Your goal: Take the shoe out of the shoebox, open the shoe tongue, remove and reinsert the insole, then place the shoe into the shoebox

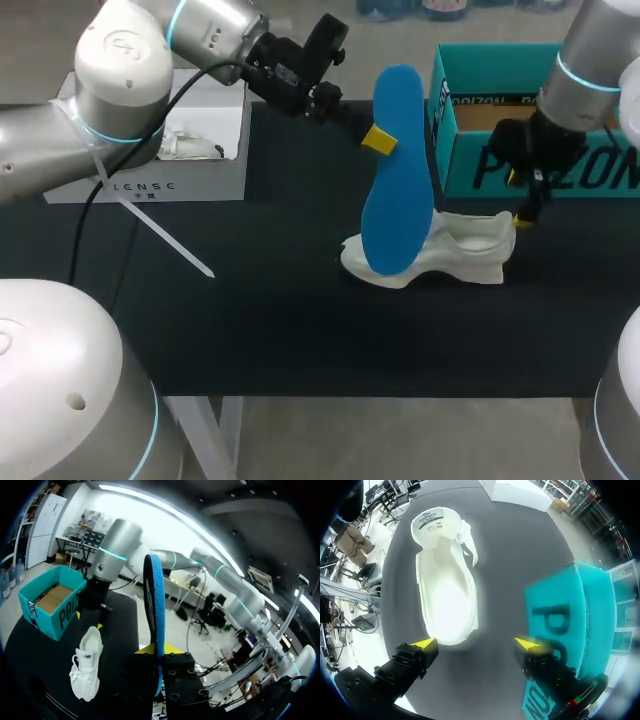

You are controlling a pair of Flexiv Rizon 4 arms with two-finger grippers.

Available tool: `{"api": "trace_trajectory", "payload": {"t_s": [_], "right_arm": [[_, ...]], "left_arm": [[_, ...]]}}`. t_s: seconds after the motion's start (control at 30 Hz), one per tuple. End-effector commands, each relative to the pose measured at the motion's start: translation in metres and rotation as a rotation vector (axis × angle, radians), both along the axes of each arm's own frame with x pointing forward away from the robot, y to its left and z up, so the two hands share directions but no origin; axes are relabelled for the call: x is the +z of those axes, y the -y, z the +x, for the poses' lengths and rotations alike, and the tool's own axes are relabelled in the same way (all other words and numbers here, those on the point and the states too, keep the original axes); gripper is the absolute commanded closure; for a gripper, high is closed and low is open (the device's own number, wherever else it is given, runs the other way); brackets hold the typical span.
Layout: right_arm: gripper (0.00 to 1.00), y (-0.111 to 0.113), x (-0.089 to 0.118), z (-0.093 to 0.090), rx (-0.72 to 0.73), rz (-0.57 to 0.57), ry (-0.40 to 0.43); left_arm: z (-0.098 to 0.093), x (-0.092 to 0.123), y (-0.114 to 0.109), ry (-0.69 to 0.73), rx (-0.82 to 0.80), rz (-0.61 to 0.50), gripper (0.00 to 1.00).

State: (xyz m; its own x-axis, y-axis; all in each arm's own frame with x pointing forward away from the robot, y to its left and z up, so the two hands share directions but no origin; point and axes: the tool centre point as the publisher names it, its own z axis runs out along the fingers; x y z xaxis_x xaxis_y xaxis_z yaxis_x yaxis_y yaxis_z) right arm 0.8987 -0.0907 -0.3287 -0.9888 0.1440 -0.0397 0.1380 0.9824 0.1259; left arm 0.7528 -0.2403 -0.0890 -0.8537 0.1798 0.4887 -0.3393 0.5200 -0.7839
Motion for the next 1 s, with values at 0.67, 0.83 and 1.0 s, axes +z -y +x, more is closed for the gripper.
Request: {"api": "trace_trajectory", "payload": {"t_s": [0.67, 0.83, 1.0], "right_arm": [[0.0, 0.024, 0.022, -0.011, -0.043, -0.062, 0.026], [0.0, 0.009, 0.024, -0.011, -0.013, -0.055, 0.008], [0.0, -0.014, 0.017, -0.003, 0.018, -0.053, -0.005]], "left_arm": [[0.0, 0.0, 0.0, 0.001, 0.0, 0.003, 1.0], [0.0, 0.0, 0.0, 0.001, 0.0, 0.003, 1.0], [0.0, 0.0, 0.0, 0.001, 0.0, 0.003, 1.0]]}}
